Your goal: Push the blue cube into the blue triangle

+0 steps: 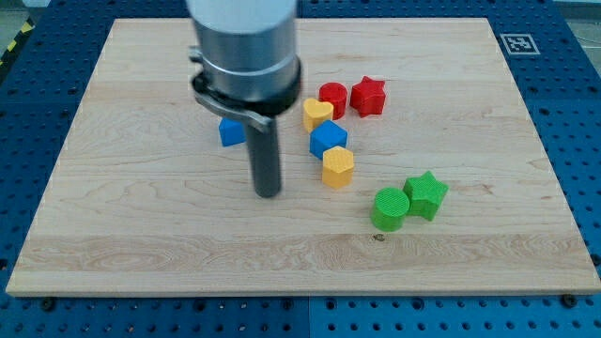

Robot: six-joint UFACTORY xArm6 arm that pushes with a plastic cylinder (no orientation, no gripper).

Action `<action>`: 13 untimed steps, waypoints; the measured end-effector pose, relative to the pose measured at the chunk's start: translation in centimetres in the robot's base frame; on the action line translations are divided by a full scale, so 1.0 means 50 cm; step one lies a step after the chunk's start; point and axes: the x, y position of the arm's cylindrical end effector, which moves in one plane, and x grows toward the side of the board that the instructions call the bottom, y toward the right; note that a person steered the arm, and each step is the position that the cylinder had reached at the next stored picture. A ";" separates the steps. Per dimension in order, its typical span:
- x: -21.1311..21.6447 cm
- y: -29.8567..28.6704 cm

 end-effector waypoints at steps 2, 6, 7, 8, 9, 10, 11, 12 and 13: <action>-0.056 0.113; -0.198 0.260; -0.167 0.217; -0.149 0.161; -0.148 0.097; -0.148 0.083; -0.173 0.172; -0.216 0.185; -0.220 0.150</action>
